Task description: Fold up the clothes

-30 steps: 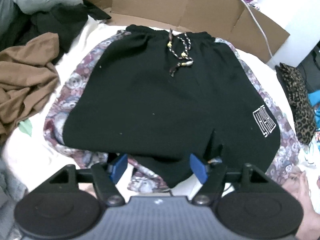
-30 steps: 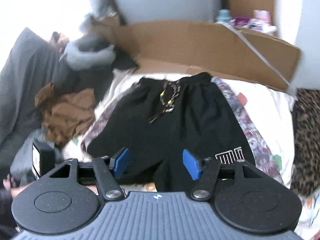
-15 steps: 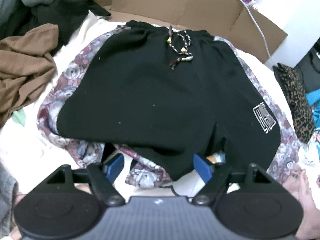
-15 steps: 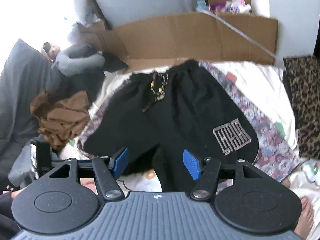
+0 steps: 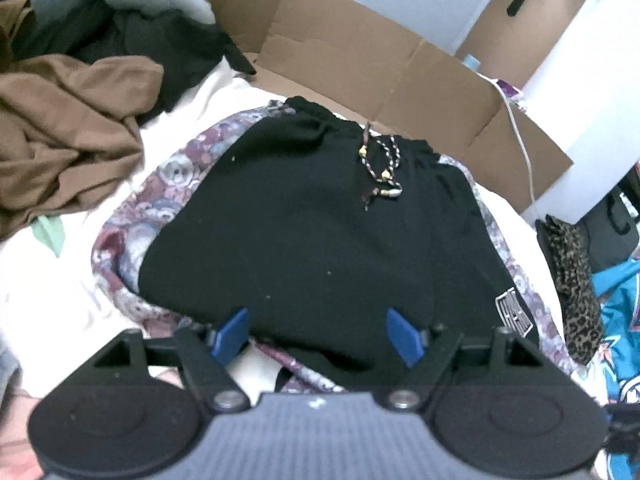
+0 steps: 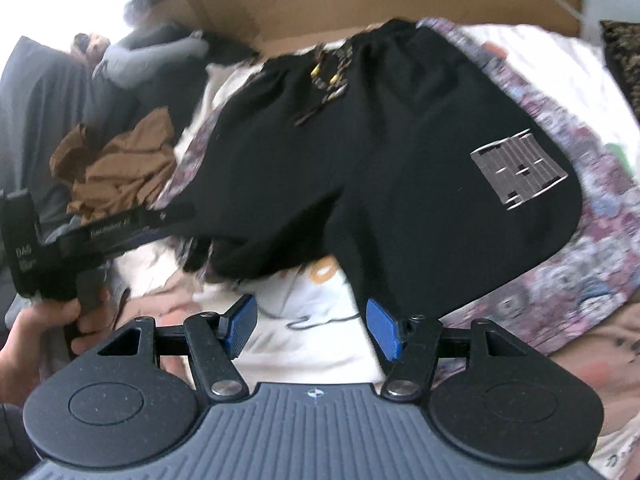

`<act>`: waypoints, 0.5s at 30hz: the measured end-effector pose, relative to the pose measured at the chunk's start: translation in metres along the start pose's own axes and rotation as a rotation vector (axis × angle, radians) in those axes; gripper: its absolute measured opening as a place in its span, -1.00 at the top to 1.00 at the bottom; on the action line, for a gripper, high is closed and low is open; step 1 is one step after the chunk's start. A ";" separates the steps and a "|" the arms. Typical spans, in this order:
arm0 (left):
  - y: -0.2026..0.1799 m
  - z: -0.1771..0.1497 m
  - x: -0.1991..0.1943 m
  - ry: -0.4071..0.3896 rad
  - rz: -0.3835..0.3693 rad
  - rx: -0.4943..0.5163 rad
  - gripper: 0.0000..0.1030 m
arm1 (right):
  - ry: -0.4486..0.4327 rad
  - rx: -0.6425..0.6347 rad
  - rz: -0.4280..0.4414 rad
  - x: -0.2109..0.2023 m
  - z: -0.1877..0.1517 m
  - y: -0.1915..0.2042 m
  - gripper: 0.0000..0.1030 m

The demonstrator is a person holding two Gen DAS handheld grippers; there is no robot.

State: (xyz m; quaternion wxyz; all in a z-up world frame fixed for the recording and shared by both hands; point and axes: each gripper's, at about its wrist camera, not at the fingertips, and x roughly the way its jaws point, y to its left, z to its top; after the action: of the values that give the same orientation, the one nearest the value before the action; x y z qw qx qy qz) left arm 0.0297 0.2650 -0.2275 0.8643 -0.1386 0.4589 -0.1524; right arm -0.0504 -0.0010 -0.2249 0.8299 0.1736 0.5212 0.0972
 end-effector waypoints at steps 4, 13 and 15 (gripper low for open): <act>0.001 -0.013 0.004 0.060 -0.050 0.031 -0.51 | -0.004 -0.003 -0.019 0.015 -0.002 0.011 -0.30; -0.009 -0.043 0.015 0.150 -0.094 0.206 -0.51 | 0.000 0.080 -0.062 0.030 0.007 0.007 -0.30; -0.005 -0.044 0.019 0.146 -0.079 0.197 -0.51 | 0.004 0.077 -0.063 0.032 0.007 0.010 -0.30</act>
State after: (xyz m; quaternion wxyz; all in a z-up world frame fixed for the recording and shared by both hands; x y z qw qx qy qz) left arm 0.0026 0.2484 -0.2631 0.8313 -0.0592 0.4977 -0.2403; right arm -0.0296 0.0177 -0.2450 0.8241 0.1885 0.5317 0.0512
